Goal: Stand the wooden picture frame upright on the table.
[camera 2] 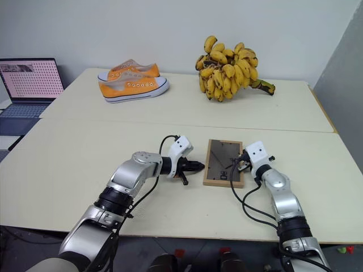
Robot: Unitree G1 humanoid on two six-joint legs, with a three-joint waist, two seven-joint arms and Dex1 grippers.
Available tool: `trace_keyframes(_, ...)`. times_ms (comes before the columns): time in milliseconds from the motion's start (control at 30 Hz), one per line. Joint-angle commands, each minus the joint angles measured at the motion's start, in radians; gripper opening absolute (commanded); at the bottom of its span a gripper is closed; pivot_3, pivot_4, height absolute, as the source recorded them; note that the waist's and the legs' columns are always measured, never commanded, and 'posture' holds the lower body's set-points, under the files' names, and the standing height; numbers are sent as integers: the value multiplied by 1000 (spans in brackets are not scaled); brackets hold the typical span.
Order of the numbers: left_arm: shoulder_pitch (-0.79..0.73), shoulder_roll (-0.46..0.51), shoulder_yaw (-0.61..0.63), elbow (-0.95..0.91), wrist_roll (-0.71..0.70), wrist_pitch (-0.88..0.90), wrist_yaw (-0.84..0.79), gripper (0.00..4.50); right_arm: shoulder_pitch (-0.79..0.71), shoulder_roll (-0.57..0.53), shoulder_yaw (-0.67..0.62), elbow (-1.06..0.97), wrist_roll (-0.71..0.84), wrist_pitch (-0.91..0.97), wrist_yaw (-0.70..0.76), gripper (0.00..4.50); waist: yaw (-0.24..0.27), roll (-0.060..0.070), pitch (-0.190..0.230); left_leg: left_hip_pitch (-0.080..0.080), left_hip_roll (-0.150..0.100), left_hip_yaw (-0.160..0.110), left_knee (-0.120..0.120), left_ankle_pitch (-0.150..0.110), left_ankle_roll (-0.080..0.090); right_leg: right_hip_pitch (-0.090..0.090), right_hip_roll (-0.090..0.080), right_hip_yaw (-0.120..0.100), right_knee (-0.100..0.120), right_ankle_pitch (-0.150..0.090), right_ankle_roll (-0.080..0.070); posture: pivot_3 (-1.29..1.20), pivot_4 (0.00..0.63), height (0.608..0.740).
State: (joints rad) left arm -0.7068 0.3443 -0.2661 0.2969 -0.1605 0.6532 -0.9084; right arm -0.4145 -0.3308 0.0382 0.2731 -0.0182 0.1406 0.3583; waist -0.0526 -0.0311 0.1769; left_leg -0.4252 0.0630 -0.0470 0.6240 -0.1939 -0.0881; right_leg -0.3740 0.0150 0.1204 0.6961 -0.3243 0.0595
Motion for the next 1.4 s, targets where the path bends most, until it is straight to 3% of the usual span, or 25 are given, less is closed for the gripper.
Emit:
trace_keyframes(33, 25, 35, 45, -95, -36, 40, -8, 35, 24, -27, 0, -72, -5, -9, 24, 0, -1, 0, 0, 0, 0, 0, 0, 0, 0, 0, 0, 0, 0, 0, 0, 0, 150, 740)
trace_keyframes(167, 88, 109, 95, -220, -88, 162, -11, 35, 123, -100, -22, -189, 4, 18, 73, 0, -1, 0, 0, 0, 0, -1, 0, 0, 0, 0, 0, 0, 0, 0, -1, 0, 150, 740)
trace_keyframes(267, 85, 147, 182, -310, -236, 480, -18, 35, 205, -178, -27, -270, 8, 27, 134, 0, 1, 0, 0, 0, 0, -1, 0, 0, 0, 0, 0, -1, 0, -1, -1, 0, 150, 740)
trace_keyframes(367, 78, 207, 209, -392, -331, 645, -44, 35, 243, -219, -31, -321, 23, 47, 171, 0, -4, 0, 0, -1, 0, -2, 1, 0, 0, 0, 0, -1, 1, -1, 0, 0, 150, 740)
trace_keyframes(533, -75, 113, 411, -242, -403, 951, 62, 35, 268, -243, -40, -358, 33, 65, 206, 0, -2, 0, 1, -1, 0, -4, 2, 0, 0, 0, 1, -3, 1, -2, 1, 0, 150, 740)
trace_keyframes(667, -66, 99, 405, -229, -404, 945, 106, 694, 273, -240, -30, -363, 25, 65, 215, 0, -3, 0, 0, -1, -1, -4, 2, 0, 0, 1, 0, -3, 0, -1, 0, 0, 150, 740)
trace_keyframes(1100, -75, 41, 454, -159, -446, 957, 198, 3409, 274, -224, -14, -356, 15, 60, 214, 0, -2, 0, 0, -1, 0, -4, 1, 0, 0, 1, 0, -3, 1, -1, 0, 0, 150, 740)
trace_keyframes(1400, -120, -65, 484, 12, -427, 920, 273, 3409, 259, -208, 24, -323, -9, 43, 220, 0, -2, 0, 0, -1, 0, -4, 2, 0, 0, 1, 0, -3, 1, -1, 0, 0, 150, 740)
